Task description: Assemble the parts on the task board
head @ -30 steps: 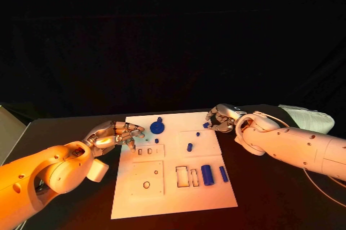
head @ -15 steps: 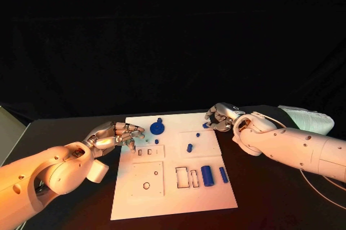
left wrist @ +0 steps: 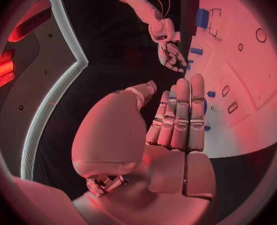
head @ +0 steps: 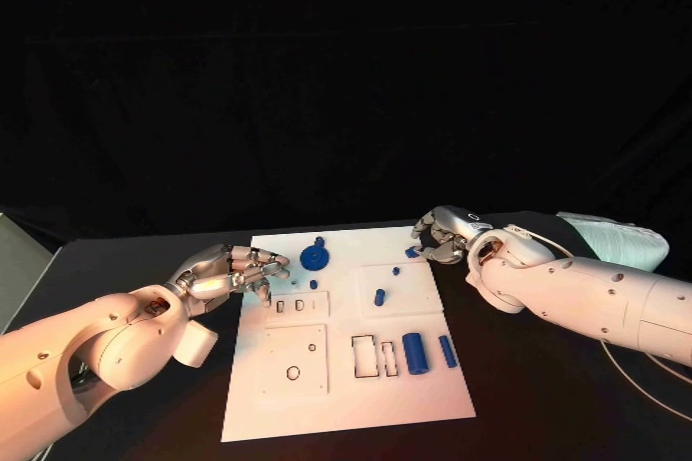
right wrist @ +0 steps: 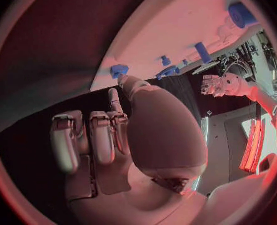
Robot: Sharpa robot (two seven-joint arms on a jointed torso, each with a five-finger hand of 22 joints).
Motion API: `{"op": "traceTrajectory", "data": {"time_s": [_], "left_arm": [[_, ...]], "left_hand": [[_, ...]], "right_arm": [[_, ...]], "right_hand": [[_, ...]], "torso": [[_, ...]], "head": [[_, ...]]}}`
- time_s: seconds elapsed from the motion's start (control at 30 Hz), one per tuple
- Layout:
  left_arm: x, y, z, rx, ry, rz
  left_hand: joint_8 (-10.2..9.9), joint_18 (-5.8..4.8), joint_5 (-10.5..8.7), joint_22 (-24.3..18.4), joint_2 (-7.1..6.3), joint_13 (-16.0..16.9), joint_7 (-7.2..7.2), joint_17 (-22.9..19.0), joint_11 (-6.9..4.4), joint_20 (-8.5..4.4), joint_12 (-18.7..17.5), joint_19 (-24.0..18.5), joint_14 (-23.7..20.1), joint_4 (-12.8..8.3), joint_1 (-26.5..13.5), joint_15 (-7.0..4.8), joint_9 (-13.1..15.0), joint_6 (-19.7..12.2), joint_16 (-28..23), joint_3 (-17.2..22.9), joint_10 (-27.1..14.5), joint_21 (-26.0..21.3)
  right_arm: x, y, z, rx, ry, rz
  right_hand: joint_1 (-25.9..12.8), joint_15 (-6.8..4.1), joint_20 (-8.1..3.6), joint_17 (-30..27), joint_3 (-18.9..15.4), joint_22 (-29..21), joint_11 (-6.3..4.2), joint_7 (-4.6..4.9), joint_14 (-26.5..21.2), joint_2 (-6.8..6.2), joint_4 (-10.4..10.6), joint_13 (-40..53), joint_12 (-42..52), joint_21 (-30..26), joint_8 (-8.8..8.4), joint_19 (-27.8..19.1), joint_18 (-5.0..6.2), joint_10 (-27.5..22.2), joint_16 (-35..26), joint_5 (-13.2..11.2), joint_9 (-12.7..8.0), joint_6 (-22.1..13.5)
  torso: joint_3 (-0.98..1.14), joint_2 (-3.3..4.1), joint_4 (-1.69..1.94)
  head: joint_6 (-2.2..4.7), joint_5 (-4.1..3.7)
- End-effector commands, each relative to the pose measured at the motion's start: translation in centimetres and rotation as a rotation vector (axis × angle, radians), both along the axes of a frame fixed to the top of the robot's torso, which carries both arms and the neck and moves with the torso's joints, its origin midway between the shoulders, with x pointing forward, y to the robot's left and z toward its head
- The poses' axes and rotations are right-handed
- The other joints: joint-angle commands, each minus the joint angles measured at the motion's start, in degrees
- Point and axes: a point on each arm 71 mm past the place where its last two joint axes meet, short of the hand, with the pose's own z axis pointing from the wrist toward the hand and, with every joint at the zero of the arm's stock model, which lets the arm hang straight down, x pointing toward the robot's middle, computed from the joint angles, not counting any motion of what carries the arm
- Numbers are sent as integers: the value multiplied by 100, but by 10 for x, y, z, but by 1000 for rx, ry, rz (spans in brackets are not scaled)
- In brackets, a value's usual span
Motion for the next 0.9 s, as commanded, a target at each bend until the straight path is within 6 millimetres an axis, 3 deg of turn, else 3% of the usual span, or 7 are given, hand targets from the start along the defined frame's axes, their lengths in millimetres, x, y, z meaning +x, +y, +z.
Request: {"op": "traceTrajectory", "data": {"time_s": [0.03, 0.27, 0.7, 0.9], "left_arm": [[-1, -2, 1, -9, -5, -17], [-1, -1, 1, -9, -5, -16], [-1, -1, 1, -8, -5, -16], [-1, -2, 1, -8, -4, -19]], "left_hand": [[12, 82, -5, 11, 10, 9, 4, -8, 10, 1, 42, -37, -37, -3, 24, -14, 7, -39, -26, 17, -53, 38], [12, 82, -5, 11, 10, 9, 4, -8, 10, 1, 42, -37, -37, -3, 24, -14, 7, -39, -26, 17, -53, 38], [13, 83, -5, 12, 9, 10, 3, -9, 10, 2, 44, -39, -38, -3, 22, -13, 8, -40, -25, 18, -55, 41], [13, 83, -5, 12, 9, 10, 3, -9, 10, 2, 44, -39, -38, -3, 22, -13, 8, -40, -25, 18, -55, 41]], "right_arm": [[-3, 2, 2, 19, -22, 53], [-8, -4, 2, 28, 3, 104], [1, -9, -6, -32, 90, 110], [7, -8, -6, -55, 105, 106]], "right_hand": [[-2, 17, -11, 1483, 21, 1506, 21, 27, 602, -59, -21, 1510, 35, 13, -57, 600, -82, 586, 40, -17, -25, -96], [33, 33, 12, 1508, 27, 1506, 39, 38, 607, -122, -76, 1510, 35, 13, -93, 600, -82, 586, 47, 93, -41, -139], [130, 8, 4, 1489, 78, 1506, 23, 12, 603, -177, -184, 1510, 35, 13, -157, 600, -82, 586, 41, 203, -67, -214], [170, -10, -8, 1486, 111, 1506, 9, -8, 602, -174, -222, 1510, 35, 13, -162, 600, -82, 586, 41, 213, -69, -207]], "torso": [[8, -2, -11], [2, -1, 7], [4, 7, -4], [-10, 7, 29]], "head": [[1, 11], [-11, 2], [-26, 9], [-40, 6]]}}
